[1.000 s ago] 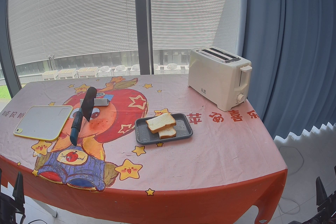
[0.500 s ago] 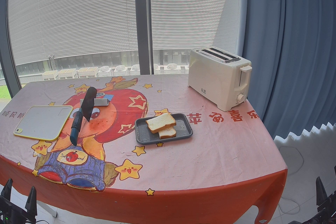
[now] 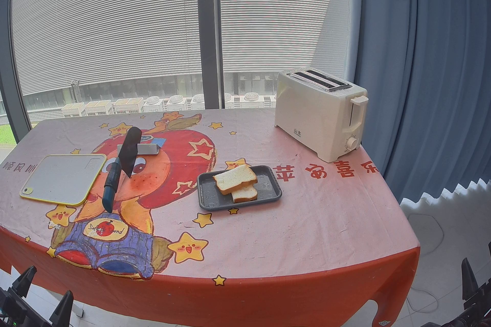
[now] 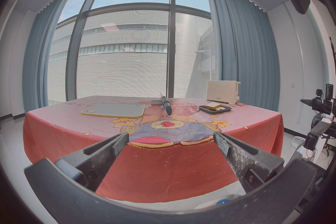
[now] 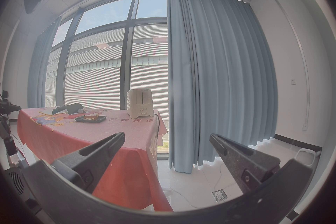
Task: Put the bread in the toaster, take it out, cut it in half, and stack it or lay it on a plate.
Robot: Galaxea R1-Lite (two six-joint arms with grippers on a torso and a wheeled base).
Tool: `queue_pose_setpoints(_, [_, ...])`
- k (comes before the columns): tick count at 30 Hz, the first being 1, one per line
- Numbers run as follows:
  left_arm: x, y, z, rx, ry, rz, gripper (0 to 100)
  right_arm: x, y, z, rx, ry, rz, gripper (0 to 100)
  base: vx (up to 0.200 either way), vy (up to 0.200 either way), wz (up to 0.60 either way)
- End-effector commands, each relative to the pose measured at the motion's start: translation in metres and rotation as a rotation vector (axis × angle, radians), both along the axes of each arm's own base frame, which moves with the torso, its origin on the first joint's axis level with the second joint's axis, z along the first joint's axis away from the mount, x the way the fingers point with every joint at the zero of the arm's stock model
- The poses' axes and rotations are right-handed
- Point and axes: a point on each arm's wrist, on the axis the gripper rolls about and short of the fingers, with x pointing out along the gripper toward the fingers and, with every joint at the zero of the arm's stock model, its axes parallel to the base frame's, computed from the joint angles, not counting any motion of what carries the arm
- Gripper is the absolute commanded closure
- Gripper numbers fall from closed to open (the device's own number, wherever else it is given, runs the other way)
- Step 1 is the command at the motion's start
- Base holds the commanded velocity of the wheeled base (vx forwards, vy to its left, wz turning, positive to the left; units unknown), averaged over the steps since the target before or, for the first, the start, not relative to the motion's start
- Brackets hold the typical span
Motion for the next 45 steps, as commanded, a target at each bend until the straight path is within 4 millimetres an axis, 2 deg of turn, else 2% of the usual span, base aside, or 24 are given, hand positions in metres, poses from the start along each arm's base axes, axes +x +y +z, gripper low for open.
queue_pose_setpoints(1, [0.002, -0.001, 0.0, 0.006, 0.022, -0.009, 0, 0.0, 0.0, -0.005, 0.0, 0.0, 0.0, 0, 0.0, 0.0, 0.0])
queue_pose_setpoints(8, [0.003, -0.001, -0.002, 0.035, 0.042, -0.048, 0, 0.0, 0.0, -0.005, 0.0, 0.0, 0.0, 0, 0.0, 0.0, 0.0])
queue_pose_setpoints(9, [0.003, -0.002, -0.004, 0.064, 0.033, -0.137, 0, 0.0, 0.0, -0.005, 0.0, 0.0, 0.0, 0, 0.0, 0.0, 0.0])
queue_pose_setpoints(11, [0.003, -0.002, -0.004, 0.067, 0.035, -0.172, 0, 0.0, 0.0, -0.005, 0.0, 0.0, 0.0, 0, 0.0, 0.0, 0.0])
queue_pose_setpoints(17, [0.005, -0.002, -0.003, 0.05, 0.068, -0.127, 0, 0.0, 0.0, -0.005, 0.0, 0.0, 0.0, 0, 0.0, 0.0, 0.0])
queue_pose_setpoints(24, [0.004, -0.004, -0.004, 0.042, 0.055, 0.065, 0, 0.0, 0.0, -0.005, 0.0, 0.0, 0.0, 0, 0.0, 0.0, 0.0])
queue_pose_setpoints(31, [-0.005, -0.005, -0.006, 0.029, -0.061, 0.146, 0, 0.0, 0.0, -0.005, 0.0, 0.0, 0.0, 0, 0.0, 0.0, 0.0])
queue_pose_setpoints(45, [-0.005, -0.005, -0.007, 0.026, -0.071, 0.144, 0, 0.0, 0.0, -0.005, 0.0, 0.0, 0.0, 0, 0.0, 0.0, 0.0])
